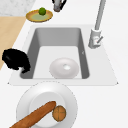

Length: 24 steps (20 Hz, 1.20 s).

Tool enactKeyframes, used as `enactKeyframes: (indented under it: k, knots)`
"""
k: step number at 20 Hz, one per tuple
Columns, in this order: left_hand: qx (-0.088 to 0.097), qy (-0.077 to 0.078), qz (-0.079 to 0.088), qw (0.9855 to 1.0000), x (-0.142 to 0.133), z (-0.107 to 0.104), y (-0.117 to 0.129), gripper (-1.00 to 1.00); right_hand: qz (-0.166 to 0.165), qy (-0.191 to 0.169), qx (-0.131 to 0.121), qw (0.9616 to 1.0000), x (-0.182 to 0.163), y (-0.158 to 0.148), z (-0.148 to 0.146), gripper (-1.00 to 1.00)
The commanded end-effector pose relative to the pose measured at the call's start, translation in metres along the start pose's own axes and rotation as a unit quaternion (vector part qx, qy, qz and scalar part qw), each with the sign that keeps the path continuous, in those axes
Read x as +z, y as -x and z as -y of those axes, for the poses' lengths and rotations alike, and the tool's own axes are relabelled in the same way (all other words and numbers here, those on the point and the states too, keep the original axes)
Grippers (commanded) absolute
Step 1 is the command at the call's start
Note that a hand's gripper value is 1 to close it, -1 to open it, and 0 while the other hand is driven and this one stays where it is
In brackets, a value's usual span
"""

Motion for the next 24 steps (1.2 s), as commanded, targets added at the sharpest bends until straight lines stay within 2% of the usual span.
enactKeyframes:
  k: [1, 3, 4, 6, 8, 10, 11, 12, 15, 19, 20, 21, 22, 23, 24]
  knots:
    - [-0.027, -0.008, -0.004, 0.9996, 0.001, -0.006, 0.007, 1.00, 0.000, 0.000, 0.000, 1.0000, 0.000, 0.000, 0.000, 0.00]
    - [-0.032, -0.005, -0.003, 0.9995, 0.002, -0.003, 0.010, 1.00, 0.000, 0.000, 0.000, 1.0000, 0.000, 0.000, 0.000, 0.00]
    - [-0.039, -0.008, -0.005, 0.9992, 0.004, 0.001, 0.014, 1.00, 0.000, 0.000, 0.000, 1.0000, 0.000, 0.000, 0.000, 0.00]
    - [-0.048, -0.020, 0.010, 0.9986, 0.015, 0.006, 0.026, 1.00, 0.000, 0.000, 0.000, 1.0000, 0.000, 0.000, 0.000, 0.00]
    - [-0.058, -0.023, 0.013, 0.9980, 0.020, 0.007, 0.038, 1.00, 0.000, 0.000, 0.000, 1.0000, 0.000, 0.000, 0.000, 0.00]
    - [-0.075, -0.022, 0.022, 0.9967, 0.025, 0.007, 0.046, 1.00, 0.000, 0.000, 0.000, 1.0000, 0.000, 0.000, 0.000, 0.00]
    - [-0.095, -0.015, 0.019, 0.9952, 0.025, 0.005, 0.044, 1.00, 0.000, 0.000, 0.000, 1.0000, 0.000, 0.000, 0.000, 0.00]
    - [-0.104, -0.017, 0.019, 0.9942, 0.028, 0.005, 0.043, 1.00, 0.000, 0.000, 0.000, 1.0000, 0.000, 0.000, 0.000, 0.00]
    - [-0.105, -0.016, 0.013, 0.9943, 0.026, 0.002, 0.037, 1.00, 0.000, 0.000, 0.000, 1.0000, 0.000, 0.000, 0.000, 0.00]
    - [-0.108, -0.019, 0.014, 0.9939, 0.025, 0.003, 0.038, 1.00, 0.000, 0.000, 0.000, 1.0000, 0.000, 0.000, 0.000, 0.00]
    - [-0.110, -0.032, 0.022, 0.9932, 0.032, 0.008, 0.044, 1.00, 0.000, 0.000, 0.000, 1.0000, 0.000, 0.000, 0.000, 0.00]
    - [-0.091, -0.042, 0.033, 0.9945, 0.035, 0.013, 0.049, 1.00, 0.000, 0.000, 0.000, 1.0000, 0.000, 0.000, 0.000, 0.00]
    - [-0.068, -0.040, 0.037, 0.9962, 0.034, 0.017, 0.051, 1.00, 0.000, 0.000, 0.000, 1.0000, 0.000, 0.000, 0.000, 0.00]
    - [-0.044, -0.032, 0.030, 0.9981, 0.031, 0.013, 0.045, 1.00, 0.000, 0.000, 0.000, 1.0000, 0.000, 0.000, 0.000, 0.00]
    - [-0.036, -0.029, 0.028, 0.9985, 0.032, 0.008, 0.040, -1.00, 0.000, 0.000, 0.000, 1.0000, 0.000, 0.000, 0.000, 0.00]
